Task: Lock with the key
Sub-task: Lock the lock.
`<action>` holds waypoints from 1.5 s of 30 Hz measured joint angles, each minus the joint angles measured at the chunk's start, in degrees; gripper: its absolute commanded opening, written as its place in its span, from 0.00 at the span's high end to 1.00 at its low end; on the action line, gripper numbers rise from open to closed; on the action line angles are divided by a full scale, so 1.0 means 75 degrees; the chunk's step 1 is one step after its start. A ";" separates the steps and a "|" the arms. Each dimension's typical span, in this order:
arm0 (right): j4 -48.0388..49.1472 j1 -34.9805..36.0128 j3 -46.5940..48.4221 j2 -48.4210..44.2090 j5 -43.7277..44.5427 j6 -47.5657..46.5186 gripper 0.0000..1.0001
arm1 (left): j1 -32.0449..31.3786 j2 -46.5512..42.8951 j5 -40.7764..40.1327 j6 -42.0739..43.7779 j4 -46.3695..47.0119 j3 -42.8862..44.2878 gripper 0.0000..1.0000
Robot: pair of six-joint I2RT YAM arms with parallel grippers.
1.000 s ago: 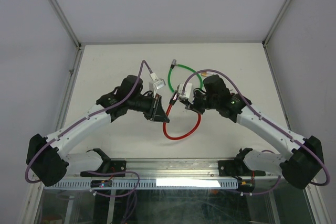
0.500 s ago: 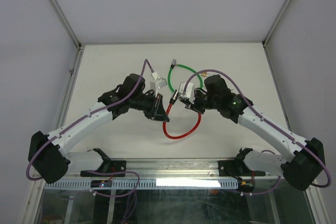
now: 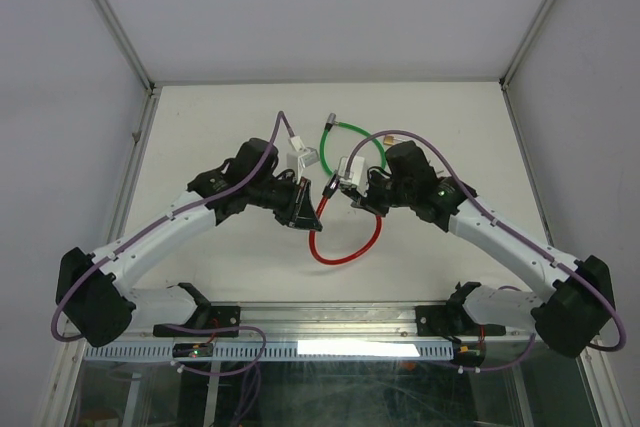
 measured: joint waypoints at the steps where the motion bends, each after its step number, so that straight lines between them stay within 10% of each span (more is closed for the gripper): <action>1: -0.0017 0.0000 0.0017 0.0041 0.0000 0.0003 1.00 | 0.0000 0.0020 -0.0047 0.0012 -0.0058 0.0020 1.00; 45: 0.1084 -0.0079 -0.0766 -0.0373 -0.0344 0.0731 1.00 | -0.0201 0.0731 -0.0344 0.0294 -0.0466 0.0460 0.92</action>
